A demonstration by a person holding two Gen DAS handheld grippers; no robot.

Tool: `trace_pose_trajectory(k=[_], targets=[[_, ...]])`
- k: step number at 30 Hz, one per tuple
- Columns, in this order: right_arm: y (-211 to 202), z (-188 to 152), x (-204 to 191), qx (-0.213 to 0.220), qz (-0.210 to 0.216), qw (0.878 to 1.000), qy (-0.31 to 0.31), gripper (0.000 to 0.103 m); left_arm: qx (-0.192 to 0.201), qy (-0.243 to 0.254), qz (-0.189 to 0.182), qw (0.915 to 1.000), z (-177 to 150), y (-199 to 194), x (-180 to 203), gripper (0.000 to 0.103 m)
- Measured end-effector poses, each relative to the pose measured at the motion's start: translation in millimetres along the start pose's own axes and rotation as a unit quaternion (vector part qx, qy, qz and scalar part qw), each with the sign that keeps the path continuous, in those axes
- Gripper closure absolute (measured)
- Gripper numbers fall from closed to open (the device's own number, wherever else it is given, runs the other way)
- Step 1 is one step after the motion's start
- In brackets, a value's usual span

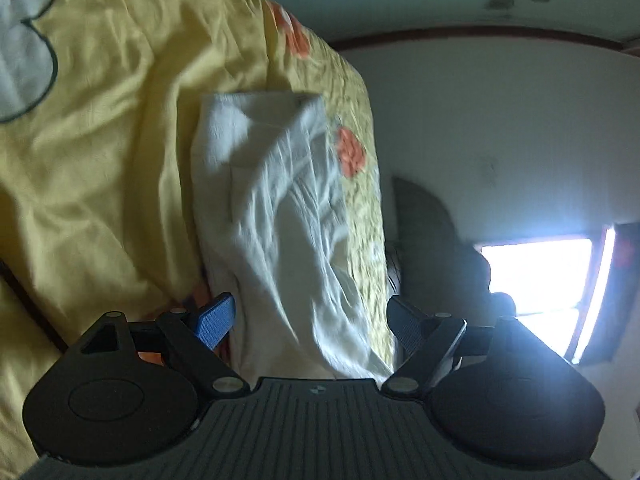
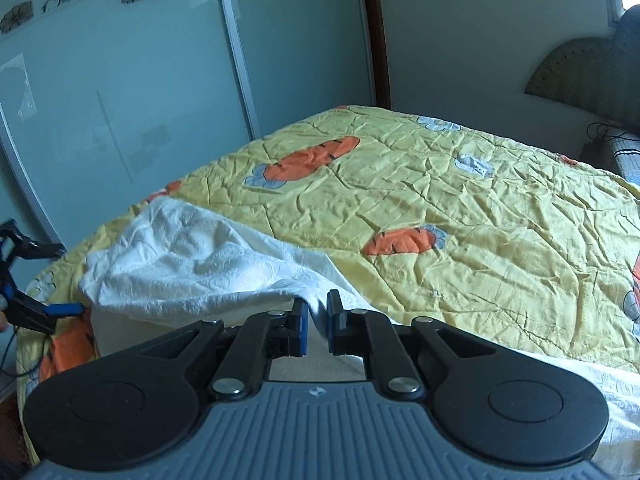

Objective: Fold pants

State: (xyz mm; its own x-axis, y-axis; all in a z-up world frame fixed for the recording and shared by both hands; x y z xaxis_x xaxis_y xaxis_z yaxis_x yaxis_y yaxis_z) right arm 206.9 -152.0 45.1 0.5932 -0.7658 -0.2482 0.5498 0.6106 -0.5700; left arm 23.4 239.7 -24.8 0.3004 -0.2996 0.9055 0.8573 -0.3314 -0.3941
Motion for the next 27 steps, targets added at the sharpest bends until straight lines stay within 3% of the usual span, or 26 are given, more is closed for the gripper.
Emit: trace_pose_trajectory(k=[3,11,16,17,19,20,21,27], targets=[[-0.7,-0.9,-0.8,-0.001,0.000,1.000,0.001,0.095,0.008,-0.005,-0.005,0.9999,6.7,1.0,2.0,0.021],[-1.2,0.7,-1.8,0.003,0.002,1.000,0.003,0.094,-0.030,0.000,-0.011,0.9995,-4.3,29.2,10.1,0.021],[-5.1,2.0,-0.6,0.006,0.007,1.000,0.005,0.094,0.003,-0.007,0.023,0.9997,-0.6,28.7,5.0,0.026],[-5.8,1.8,-0.2,0.007,0.007,1.000,0.007,0.094,0.009,0.001,0.034,0.9994,-0.3,25.1,6.8,0.032],[-6.7,2.2,-0.9,0.008,0.005,1.000,0.005,0.094,0.024,0.042,0.078,0.9957,3.4,24.0,14.3,0.059],[-7.1,2.5,-1.3,0.010,0.003,1.000,0.003,0.094,0.028,0.074,0.100,0.9919,4.5,24.9,19.6,0.088],[-7.5,3.3,-1.8,0.009,0.002,1.000,0.001,0.094,0.030,0.098,0.119,0.9875,6.1,26.3,24.4,0.095],[-29.9,3.0,-27.8,0.017,-0.031,0.997,-0.063,0.094,0.056,0.171,0.082,0.9803,31.8,12.9,64.2,0.096]])
Point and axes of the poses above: each gripper's, at about its wrist camera, not at the fingertips, and y roughly the way its jaws point, x to its right, z to its top, the point moved 4 cm from there along y, roughly the way its jaws point, and after that the axes turned 5 degrees about y, right-handed, at the moved point
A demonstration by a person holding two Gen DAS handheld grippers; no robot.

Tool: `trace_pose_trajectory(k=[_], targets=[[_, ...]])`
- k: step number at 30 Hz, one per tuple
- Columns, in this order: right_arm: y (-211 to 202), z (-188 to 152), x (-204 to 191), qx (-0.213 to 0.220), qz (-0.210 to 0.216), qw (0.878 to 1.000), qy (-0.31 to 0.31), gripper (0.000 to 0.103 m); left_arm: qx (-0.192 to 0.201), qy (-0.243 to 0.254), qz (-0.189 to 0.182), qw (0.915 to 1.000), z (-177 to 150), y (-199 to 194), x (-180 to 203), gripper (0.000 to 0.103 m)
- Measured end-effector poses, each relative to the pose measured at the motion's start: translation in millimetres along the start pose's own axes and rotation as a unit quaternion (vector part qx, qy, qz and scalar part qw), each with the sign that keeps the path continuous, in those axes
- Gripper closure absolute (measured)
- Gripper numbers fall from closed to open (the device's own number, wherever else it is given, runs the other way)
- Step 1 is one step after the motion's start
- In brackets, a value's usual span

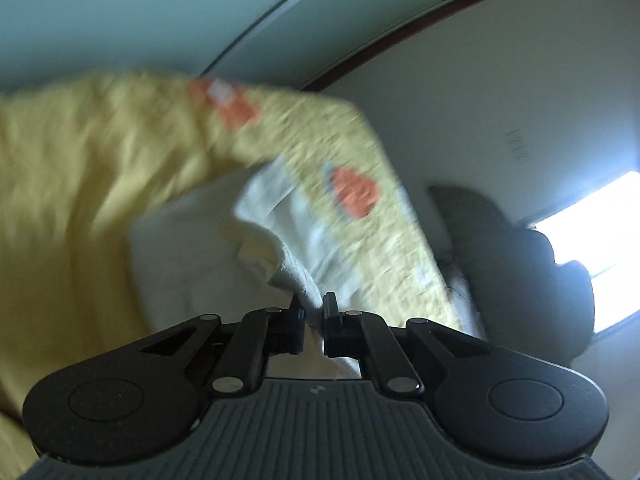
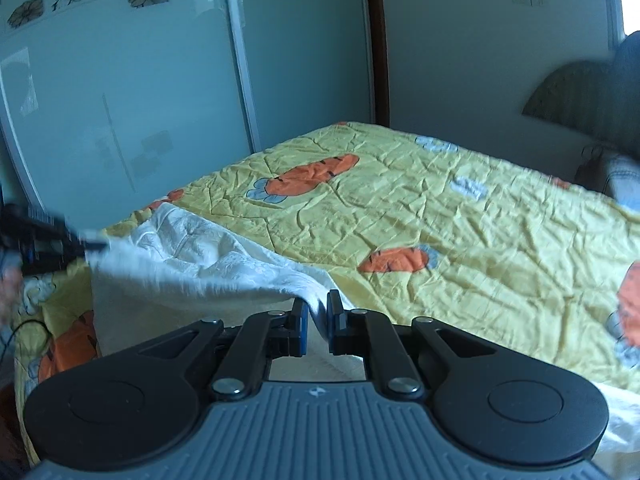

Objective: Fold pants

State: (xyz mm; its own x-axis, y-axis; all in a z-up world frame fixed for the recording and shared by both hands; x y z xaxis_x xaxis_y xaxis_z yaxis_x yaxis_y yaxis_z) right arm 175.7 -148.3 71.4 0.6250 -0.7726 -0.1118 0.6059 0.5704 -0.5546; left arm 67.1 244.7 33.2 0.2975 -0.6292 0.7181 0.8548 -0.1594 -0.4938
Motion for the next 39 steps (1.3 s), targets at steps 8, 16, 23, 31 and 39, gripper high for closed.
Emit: trace_pose_trajectory(k=[8,16,23,31,39], targets=[[23.1,-86.9,-79.0,-0.109,0.017,0.989,-0.094,0.094,-0.039,0.038,0.078,0.9954,8.6,14.0,-40.1,0.097],[17.6,-81.2,-82.5,-0.093,0.042,0.992,-0.071,0.094,-0.025,0.060,0.103,0.9926,-2.7,-5.1,-53.2,0.082],[28.8,-99.1,-98.1,-0.135,0.048,0.984,-0.102,0.094,-0.024,0.099,0.118,0.9879,1.3,2.9,-45.0,0.093],[32.1,-111.3,-101.2,-0.135,0.050,0.986,-0.084,0.094,-0.046,0.145,0.151,0.9767,-3.8,12.0,-46.7,0.093],[35.9,-107.8,-91.1,-0.135,0.067,0.988,-0.045,0.094,0.010,0.079,0.144,0.9863,-37.6,-37.8,-34.4,0.021]])
Point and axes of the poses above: each gripper's, at about its wrist camera, not at the fingertips, and y roughly the way its jaws point, x to its right, z to its top, the point moved 4 cm from there along y, roughly the way its jaws point, and after that the axes turned 5 degrees about y, right-handed, at the moved point
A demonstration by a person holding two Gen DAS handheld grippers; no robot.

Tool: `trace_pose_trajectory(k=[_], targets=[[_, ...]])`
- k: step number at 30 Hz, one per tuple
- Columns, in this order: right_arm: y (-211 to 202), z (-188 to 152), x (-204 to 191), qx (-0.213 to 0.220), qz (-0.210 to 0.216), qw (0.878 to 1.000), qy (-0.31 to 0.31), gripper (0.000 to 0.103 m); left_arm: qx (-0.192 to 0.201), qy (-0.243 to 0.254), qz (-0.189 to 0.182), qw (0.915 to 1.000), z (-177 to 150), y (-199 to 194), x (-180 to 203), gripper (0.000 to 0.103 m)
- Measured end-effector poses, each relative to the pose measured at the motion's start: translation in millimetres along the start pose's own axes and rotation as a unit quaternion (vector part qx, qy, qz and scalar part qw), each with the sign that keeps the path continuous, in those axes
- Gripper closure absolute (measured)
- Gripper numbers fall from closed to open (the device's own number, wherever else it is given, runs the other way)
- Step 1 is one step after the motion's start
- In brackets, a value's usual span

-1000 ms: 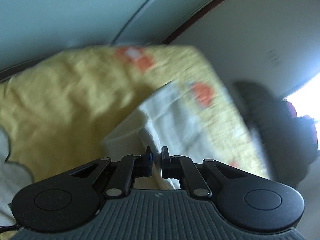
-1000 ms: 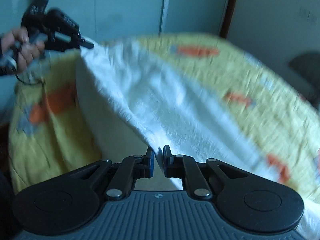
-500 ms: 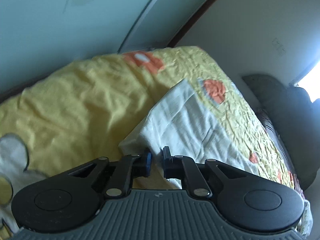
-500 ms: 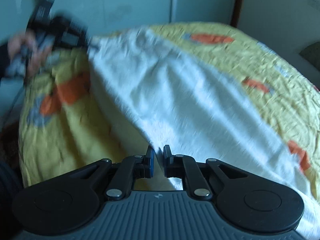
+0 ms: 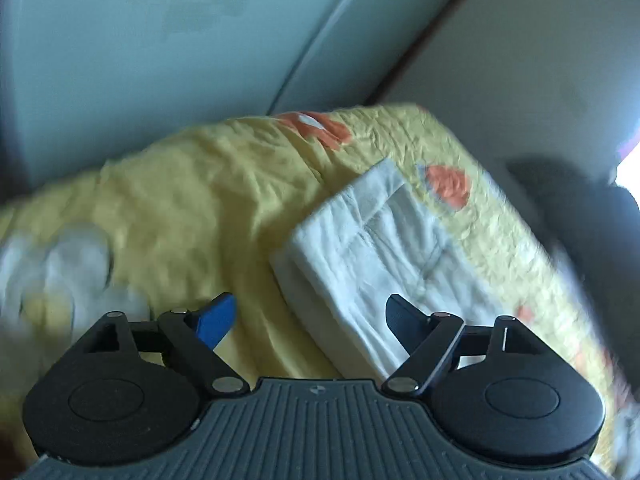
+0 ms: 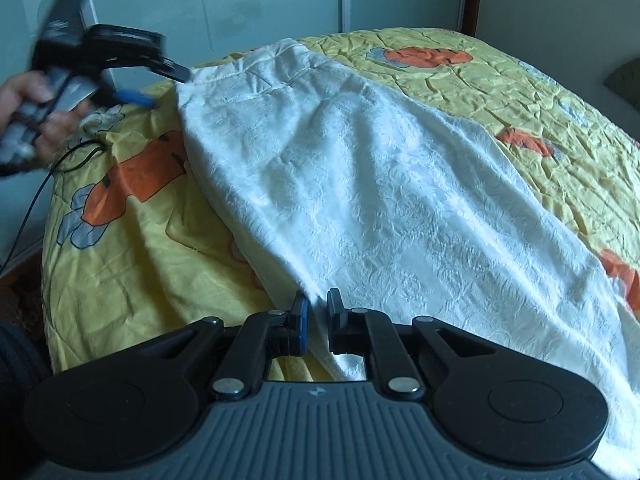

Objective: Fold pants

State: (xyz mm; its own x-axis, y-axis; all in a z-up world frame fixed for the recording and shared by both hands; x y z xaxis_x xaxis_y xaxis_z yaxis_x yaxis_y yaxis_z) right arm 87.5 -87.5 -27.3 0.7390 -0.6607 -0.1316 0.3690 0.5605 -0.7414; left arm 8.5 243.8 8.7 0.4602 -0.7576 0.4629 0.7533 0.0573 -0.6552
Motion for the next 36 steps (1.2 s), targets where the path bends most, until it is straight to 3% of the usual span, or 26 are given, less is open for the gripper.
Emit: trace_pose_trajectory(k=[3,8,11,13,16,18,19,21,23,24,26,29,31,33,35,36], targets=[[-3.3,2.3,4.3,0.013,0.006,1.000,0.022,0.094,-0.026,-0.016,-0.082,0.9962,-35.7,-20.9,29.1,0.022],[-15.8,8.0,4.9,0.031,0.007,0.999,0.026,0.094,-0.130,-0.049,-0.190,0.9719,-78.5,-7.6,81.6,0.023],[-20.6,10.7,4.5,0.038,0.004,0.999,0.028,0.094,-0.177,-0.070,-0.192,0.9627,-91.1,10.2,96.5,0.024],[-22.6,11.2,4.7,0.044,0.004,0.998,0.035,0.094,-0.187,-0.072,-0.195,0.9600,-94.1,16.5,103.5,0.024],[-22.3,9.4,2.3,0.046,0.000,0.998,0.036,0.094,-0.171,-0.065,-0.172,0.9681,-94.9,27.1,104.7,0.030],[-20.8,5.9,0.8,0.042,-0.002,0.998,0.036,0.094,-0.167,-0.074,-0.150,0.9718,-95.1,36.0,104.1,0.050],[-19.8,4.5,0.7,0.042,-0.003,0.998,0.039,0.094,-0.170,-0.072,-0.140,0.9729,-93.7,39.4,103.9,0.055],[-16.5,-0.3,2.6,0.040,-0.001,0.998,0.053,0.094,-0.173,-0.047,-0.128,0.9754,-92.7,41.6,105.8,0.072],[-13.3,-5.6,7.6,0.040,0.005,0.996,0.081,0.093,-0.175,-0.035,-0.123,0.9762,-93.8,51.1,107.4,0.073],[-14.5,-8.3,10.6,0.043,0.009,0.994,0.101,0.093,-0.174,-0.033,-0.120,0.9767,-94.5,55.1,105.8,0.084],[-26.4,-13.7,18.9,0.062,0.027,0.986,0.151,0.091,-0.175,-0.038,-0.116,0.9770,-95.8,57.4,100.2,0.083],[-69.2,-30.4,50.4,0.123,0.064,0.956,0.259,0.080,-0.178,-0.035,-0.117,0.9765,-95.6,56.1,94.1,0.086],[-107.4,-50.6,85.4,0.182,0.053,0.922,0.337,0.063,-0.179,-0.032,-0.121,0.9759,-96.1,56.0,92.4,0.086],[-145.6,-79.9,126.7,0.243,0.021,0.875,0.419,0.027,-0.181,-0.028,-0.123,0.9754,-95.3,56.9,92.6,0.086],[-177.5,-112.9,167.0,0.287,-0.015,0.818,0.499,0.025,-0.182,-0.029,-0.126,0.9748,-95.3,59.2,92.8,0.086],[-188.2,-125.9,182.6,0.294,-0.032,0.795,0.529,0.025,-0.182,-0.031,-0.127,0.9746,-95.1,60.6,93.1,0.086]])
Point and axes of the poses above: each gripper's, at about its wrist camera, not at the fingertips, and y roughly the way its jaws point, x to its right, z to its top, the point moved 4 cm from there along y, roughly the way its jaws point, and after that the axes turned 5 degrees about y, right-handed, at the moved point
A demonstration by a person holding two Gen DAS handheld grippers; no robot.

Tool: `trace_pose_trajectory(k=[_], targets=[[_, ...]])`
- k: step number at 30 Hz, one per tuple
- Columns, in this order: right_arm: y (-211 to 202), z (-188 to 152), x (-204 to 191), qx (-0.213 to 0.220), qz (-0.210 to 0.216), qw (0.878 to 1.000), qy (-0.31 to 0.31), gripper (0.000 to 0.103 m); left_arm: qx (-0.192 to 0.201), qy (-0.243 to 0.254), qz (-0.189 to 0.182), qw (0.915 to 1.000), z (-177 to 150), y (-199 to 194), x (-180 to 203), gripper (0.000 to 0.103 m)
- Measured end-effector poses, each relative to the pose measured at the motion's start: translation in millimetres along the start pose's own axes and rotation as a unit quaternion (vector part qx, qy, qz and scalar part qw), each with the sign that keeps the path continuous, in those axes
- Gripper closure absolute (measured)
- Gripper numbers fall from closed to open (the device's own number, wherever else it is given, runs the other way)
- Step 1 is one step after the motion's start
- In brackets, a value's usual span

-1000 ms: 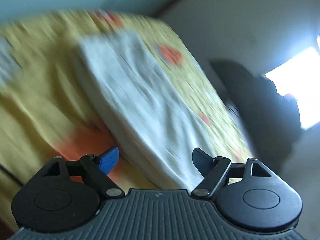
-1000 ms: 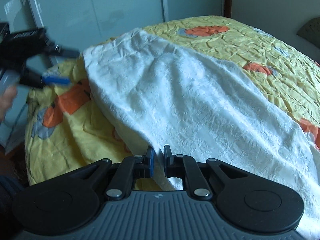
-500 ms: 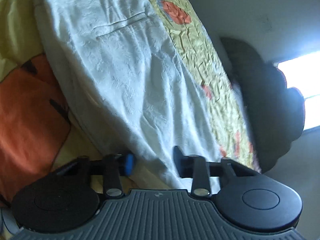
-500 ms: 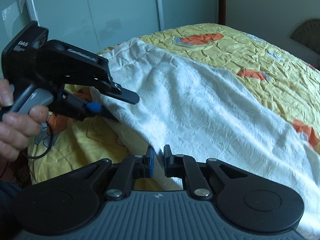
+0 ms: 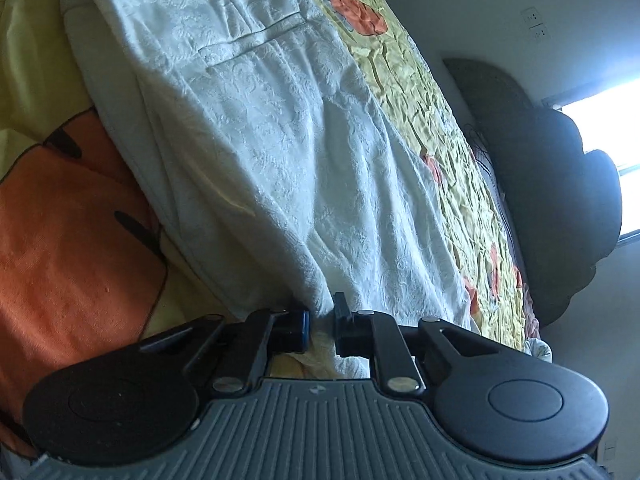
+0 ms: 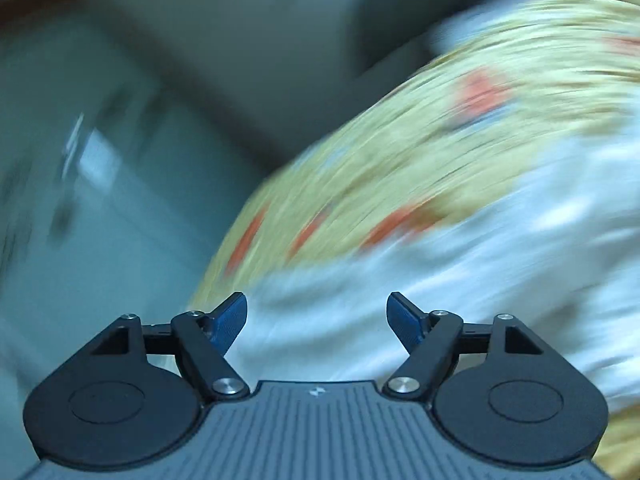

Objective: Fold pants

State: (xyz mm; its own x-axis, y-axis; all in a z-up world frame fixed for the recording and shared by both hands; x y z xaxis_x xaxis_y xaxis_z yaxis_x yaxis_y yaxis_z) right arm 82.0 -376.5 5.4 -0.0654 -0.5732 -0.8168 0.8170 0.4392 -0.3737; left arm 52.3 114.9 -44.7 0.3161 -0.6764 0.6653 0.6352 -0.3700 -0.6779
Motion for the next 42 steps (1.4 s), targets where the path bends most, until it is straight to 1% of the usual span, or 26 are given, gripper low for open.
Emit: trace_pose_trajectory(k=[1,3,4,5,6,8,9,10,11,13,14,16,18,21,25,26,29,31,33,35,37,38,40,42], targets=[[-7.4,14.0,13.7,0.018,-0.026,0.999,0.025,0.025,0.000,0.001,-0.001,1.0000,0.0,0.3,0.0,0.086],[-15.9,28.8,30.0,0.031,-0.062,0.997,0.046,0.025,-0.001,0.002,-0.004,1.0000,0.5,0.7,0.0,0.086],[-17.0,30.5,34.1,0.028,-0.070,0.996,0.052,0.025,-0.003,-0.001,-0.005,1.0000,1.1,1.1,-0.5,0.086],[-16.3,28.5,36.6,0.021,-0.069,0.995,0.063,0.025,-0.006,-0.010,-0.007,0.9999,1.8,1.5,-1.6,0.086],[-14.0,23.8,37.8,0.010,-0.058,0.996,0.073,0.025,-0.011,-0.022,-0.008,0.9996,2.8,2.0,-2.9,0.086],[-4.2,9.5,41.0,-0.030,-0.025,0.994,0.102,0.025,-0.026,-0.052,-0.010,0.9983,5.7,3.2,-5.8,0.085],[3.0,-1.6,39.3,-0.053,-0.006,0.991,0.120,0.025,-0.036,-0.067,-0.012,0.9970,7.2,3.6,-6.3,0.080],[10.9,-14.7,36.0,-0.078,0.021,0.987,0.136,0.025,-0.043,-0.077,-0.018,0.9960,9.2,3.7,-5.7,0.080],[16.7,-27.8,30.4,-0.098,0.052,0.982,0.151,0.025,-0.048,-0.080,-0.021,0.9955,11.0,3.3,-4.0,0.093],[33.1,-54.2,10.8,-0.145,0.103,0.970,0.166,0.025,-0.051,-0.079,-0.020,0.9953,12.9,2.2,-0.7,0.093],[40.6,-66.2,0.8,-0.164,0.120,0.965,0.169,0.025,-0.051,-0.080,-0.022,0.9953,13.3,1.4,0.2,0.093],[57.2,-89.8,-19.8,-0.209,0.138,0.953,0.169,0.025,-0.053,-0.092,-0.023,0.9940,14.1,1.6,-0.6,0.093],[72.5,-110.9,-34.3,-0.245,0.148,0.944,0.164,0.025,-0.057,-0.108,-0.030,0.9920,15.4,2.1,-2.4,0.094],[96.6,-136.0,-48.6,-0.294,0.137,0.931,0.165,0.025,-0.063,-0.128,-0.045,0.9888,16.9,1.1,-3.3,0.094],[109.9,-158.2,-63.1,-0.335,0.146,0.916,0.167,0.025,-0.069,-0.161,-0.073,0.9818,20.4,-2.6,-5.4,0.095],[111.3,-163.2,-65.7,-0.340,0.149,0.913,0.167,0.025,-0.069,-0.163,-0.077,0.9813,21.3,-3.0,-5.1,0.094],[117.8,-166.3,-67.6,-0.335,0.150,0.913,0.177,0.025,-0.070,-0.165,-0.079,0.9806,22.1,-2.7,-4.6,0.095],[131.5,-164.5,-63.1,-0.319,0.142,0.916,0.197,0.024,-0.070,-0.164,-0.078,0.9808,22.1,-2.0,-4.8,0.095],[135.8,-159.1,-53.0,-0.296,0.138,0.920,0.218,0.024,-0.070,-0.165,-0.077,0.9807,22.6,-1.3,-5.0,0.095],[130.7,-149.3,-39.1,-0.248,0.153,0.923,0.249,0.024,-0.070,-0.164,-0.074,0.9811,22.9,-1.7,-7.4,0.095],[116.8,-135.5,-23.3,-0.195,0.175,0.920,0.290,0.024,-0.071,-0.165,-0.069,0.9813,22.5,-1.3,-11.0,0.095],[108.2,-126.2,-15.8,-0.170,0.185,0.920,0.301,0.024,-0.072,-0.166,-0.065,0.9813,21.9,-0.5,-13.1,0.095],[87.2,-103.7,0.0,-0.108,0.198,0.924,0.307,0.024,-0.078,-0.167,-0.057,0.9812,20.0,2.8,-17.3,0.095],[67.6,-82.1,17.2,-0.063,0.199,0.928,0.310,0.024,-0.082,-0.169,-0.049,0.9810,17.9,6.5,-20.9,0.094]])
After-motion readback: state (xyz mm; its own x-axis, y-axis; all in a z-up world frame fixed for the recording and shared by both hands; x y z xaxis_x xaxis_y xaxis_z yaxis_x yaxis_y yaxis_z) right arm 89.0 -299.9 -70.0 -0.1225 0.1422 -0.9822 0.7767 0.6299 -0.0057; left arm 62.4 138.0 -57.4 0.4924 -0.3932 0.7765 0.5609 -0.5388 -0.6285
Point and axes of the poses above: each gripper's, at about its wrist camera, not at the fingertips, and y roughly the way its jaws point, x to its right, z to its top, the point moved 4 cm from there along y, roughly the way its jaws point, and after that the axes turned 5 degrees about y, right-handed, at the moved point
